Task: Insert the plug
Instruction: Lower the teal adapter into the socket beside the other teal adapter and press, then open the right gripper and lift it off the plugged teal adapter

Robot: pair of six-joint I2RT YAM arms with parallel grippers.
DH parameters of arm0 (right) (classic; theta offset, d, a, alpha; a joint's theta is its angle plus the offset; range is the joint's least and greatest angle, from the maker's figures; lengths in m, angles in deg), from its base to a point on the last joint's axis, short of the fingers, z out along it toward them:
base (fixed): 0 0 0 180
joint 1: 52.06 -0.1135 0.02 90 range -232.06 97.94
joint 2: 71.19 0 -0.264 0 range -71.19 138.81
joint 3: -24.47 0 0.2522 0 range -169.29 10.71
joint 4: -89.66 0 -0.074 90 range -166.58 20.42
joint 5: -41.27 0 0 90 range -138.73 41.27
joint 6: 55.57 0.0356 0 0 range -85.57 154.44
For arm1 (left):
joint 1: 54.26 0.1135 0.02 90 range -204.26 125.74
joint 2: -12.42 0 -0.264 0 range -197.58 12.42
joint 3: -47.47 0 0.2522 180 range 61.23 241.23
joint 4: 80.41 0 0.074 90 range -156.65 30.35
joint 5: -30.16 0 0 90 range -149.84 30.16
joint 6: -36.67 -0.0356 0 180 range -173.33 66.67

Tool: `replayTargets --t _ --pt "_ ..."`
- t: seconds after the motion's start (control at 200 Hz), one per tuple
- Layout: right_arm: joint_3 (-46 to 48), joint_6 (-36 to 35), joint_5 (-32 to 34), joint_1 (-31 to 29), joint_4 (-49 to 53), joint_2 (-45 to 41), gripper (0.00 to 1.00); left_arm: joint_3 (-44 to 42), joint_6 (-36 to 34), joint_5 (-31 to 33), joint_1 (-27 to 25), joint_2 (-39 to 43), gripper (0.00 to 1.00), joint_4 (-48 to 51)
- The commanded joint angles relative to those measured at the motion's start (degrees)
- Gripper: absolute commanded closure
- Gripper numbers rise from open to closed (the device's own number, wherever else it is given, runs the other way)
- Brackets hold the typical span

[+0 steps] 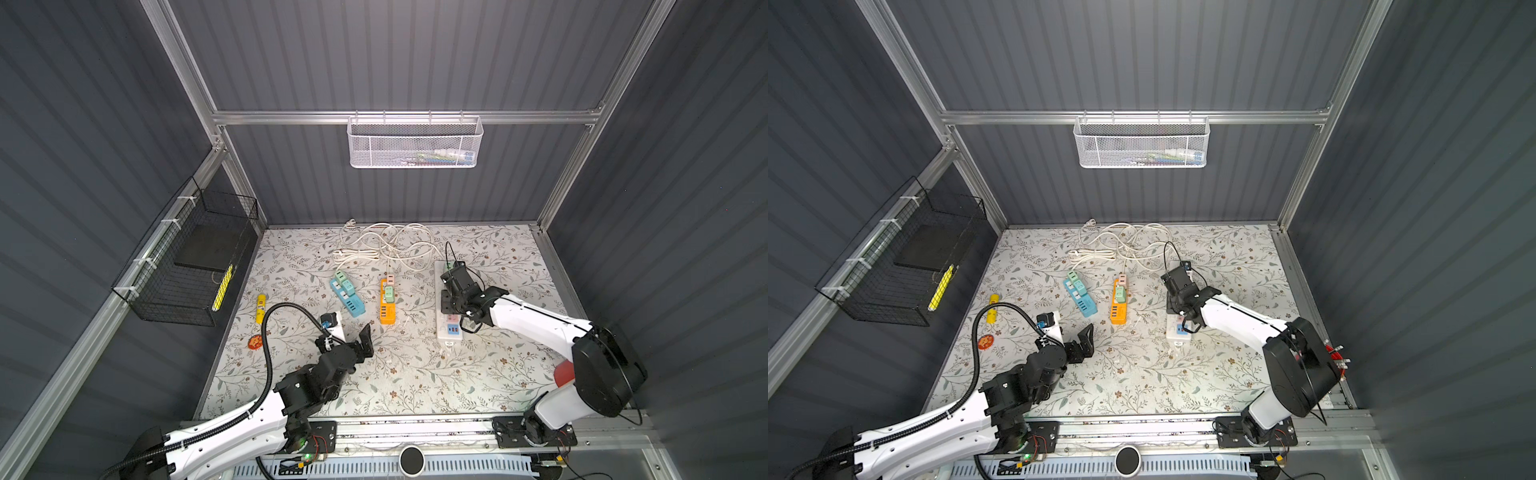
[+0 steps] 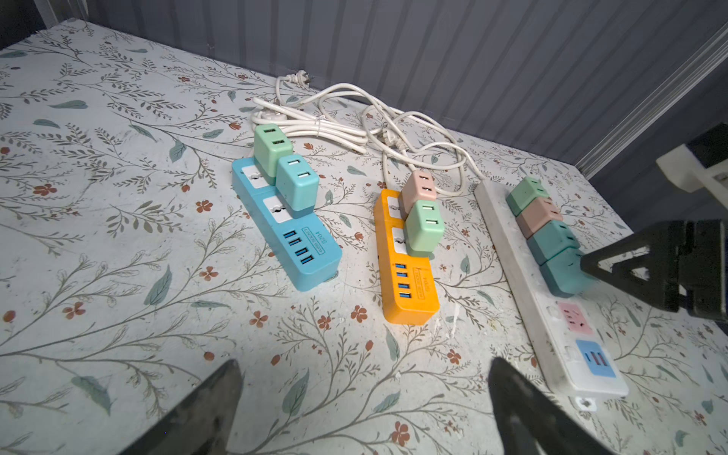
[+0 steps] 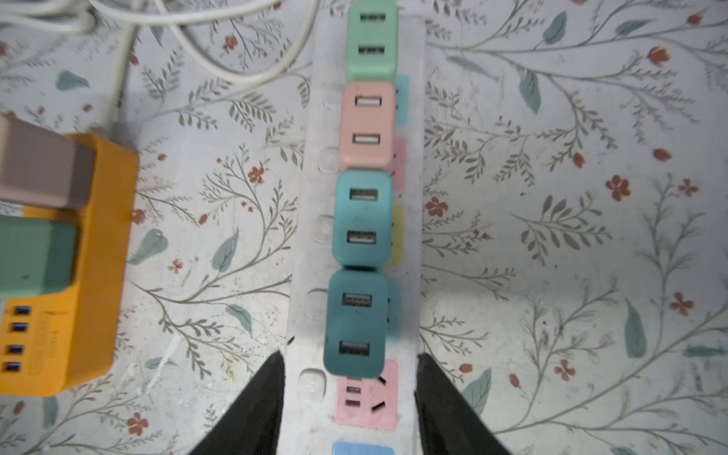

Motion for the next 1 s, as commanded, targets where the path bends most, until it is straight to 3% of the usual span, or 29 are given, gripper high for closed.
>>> replayTargets --t 0.0,0.26,0.575,0.805,0.996 --pt "-1.9 -2.05 -0.61 0.55 2.27 -2.09 0.44 1.95 -0.13 0.64 -0.04 0.3 0.03 1.26" --pt "-3.39 -4.88 -1.14 3.86 3.57 0.03 0.45 2.84 -1.08 0.47 -0.04 -0.8 0.03 0.55" --pt "2.43 -1.75 0.51 5.18 -0.32 4.75 0.47 3.64 -0.72 -0.77 -0.04 -3.21 0.03 -0.45" --pt "2.85 -0.73 0.87 5.38 1.41 1.4 0.46 4.67 -3.29 -0.04 -0.04 -2.16 0.02 0.92" --pt "-2.98 -3.96 -1.73 5.53 5.77 -6.47 0.35 15.99 -11.59 4.51 -0.04 -3.33 0.0 12.2"
